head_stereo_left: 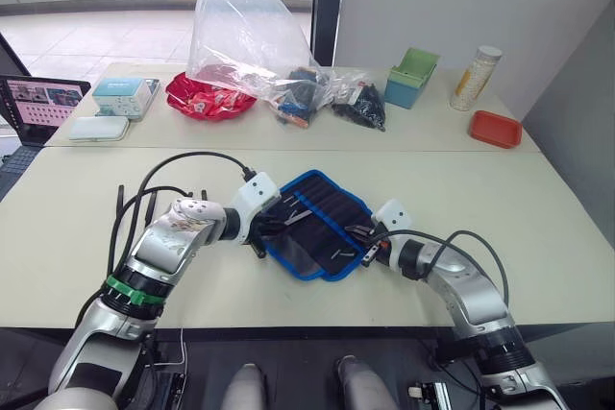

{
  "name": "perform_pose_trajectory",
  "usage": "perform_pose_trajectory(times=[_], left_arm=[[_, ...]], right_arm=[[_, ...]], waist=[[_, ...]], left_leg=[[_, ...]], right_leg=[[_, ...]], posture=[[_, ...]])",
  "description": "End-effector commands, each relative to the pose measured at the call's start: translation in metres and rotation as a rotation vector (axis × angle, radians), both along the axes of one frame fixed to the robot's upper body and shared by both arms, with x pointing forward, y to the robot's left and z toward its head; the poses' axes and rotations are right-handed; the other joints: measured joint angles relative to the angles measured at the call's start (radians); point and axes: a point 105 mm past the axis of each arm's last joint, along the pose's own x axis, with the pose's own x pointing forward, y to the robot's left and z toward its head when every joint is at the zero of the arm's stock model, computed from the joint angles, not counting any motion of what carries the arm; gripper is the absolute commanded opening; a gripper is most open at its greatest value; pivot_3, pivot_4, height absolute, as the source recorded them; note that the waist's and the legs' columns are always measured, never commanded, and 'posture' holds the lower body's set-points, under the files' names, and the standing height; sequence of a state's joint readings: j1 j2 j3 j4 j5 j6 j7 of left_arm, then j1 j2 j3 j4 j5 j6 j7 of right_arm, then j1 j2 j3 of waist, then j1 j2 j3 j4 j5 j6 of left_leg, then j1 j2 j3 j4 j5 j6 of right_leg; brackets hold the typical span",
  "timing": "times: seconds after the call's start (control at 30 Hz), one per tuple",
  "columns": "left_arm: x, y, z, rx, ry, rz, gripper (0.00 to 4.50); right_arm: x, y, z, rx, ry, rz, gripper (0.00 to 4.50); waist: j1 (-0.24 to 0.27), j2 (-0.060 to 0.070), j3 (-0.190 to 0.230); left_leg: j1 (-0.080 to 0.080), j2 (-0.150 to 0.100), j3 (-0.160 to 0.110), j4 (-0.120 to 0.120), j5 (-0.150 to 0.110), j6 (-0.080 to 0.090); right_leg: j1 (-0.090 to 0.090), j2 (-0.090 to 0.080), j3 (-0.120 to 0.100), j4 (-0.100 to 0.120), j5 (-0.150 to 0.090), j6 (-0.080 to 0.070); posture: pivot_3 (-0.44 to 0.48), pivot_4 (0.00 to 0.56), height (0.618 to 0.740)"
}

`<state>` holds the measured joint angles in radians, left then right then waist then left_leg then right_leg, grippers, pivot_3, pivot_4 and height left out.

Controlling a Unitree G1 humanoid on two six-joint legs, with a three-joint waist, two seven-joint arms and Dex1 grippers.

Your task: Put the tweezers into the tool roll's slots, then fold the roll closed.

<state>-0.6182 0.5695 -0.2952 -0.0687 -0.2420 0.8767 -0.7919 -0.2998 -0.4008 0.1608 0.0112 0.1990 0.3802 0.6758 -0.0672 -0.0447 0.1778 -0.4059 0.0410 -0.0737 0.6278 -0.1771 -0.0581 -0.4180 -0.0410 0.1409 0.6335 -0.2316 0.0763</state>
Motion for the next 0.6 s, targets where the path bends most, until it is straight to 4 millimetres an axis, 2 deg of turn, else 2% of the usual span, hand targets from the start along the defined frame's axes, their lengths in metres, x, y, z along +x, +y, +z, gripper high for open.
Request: perform_pose_trajectory(times=[0.03,0.3,0.6], left_arm=[[0.003,-0.020,0.007,-0.022,-0.040,-0.043,0.00],[0.020,-0.048,0.002,0.021,-0.101,-0.052,0.00],[0.037,-0.061,-0.003,-0.006,-0.139,-0.024,0.00]], right_arm=[[-0.010,-0.007,-0.036,-0.071,0.137,-0.015,0.06],[-0.010,-0.004,-0.037,-0.066,0.140,-0.014,0.06],[-0.010,-0.006,-0.037,-0.067,0.139,-0.029,0.06]], waist=[[0.001,0.000,0.000],[-0.001,0.000,-0.002],[0.000,0.000,-0.002]], left_leg=[[0.000,0.000,0.000,0.000,0.000,0.000],[0.002,-0.001,-0.001,0.000,0.000,0.000],[0.006,-0.002,-0.003,0.000,0.000,0.000]], right_leg=[[0.000,0.000,0.000,0.000,0.000,0.000],[0.003,0.000,0.000,-0.001,0.000,0.000],[0.009,0.000,0.000,-0.003,0.000,0.001]], posture=[[0.000,0.150,0.733],[0.000,0.150,0.733],[0.000,0.150,0.733]])
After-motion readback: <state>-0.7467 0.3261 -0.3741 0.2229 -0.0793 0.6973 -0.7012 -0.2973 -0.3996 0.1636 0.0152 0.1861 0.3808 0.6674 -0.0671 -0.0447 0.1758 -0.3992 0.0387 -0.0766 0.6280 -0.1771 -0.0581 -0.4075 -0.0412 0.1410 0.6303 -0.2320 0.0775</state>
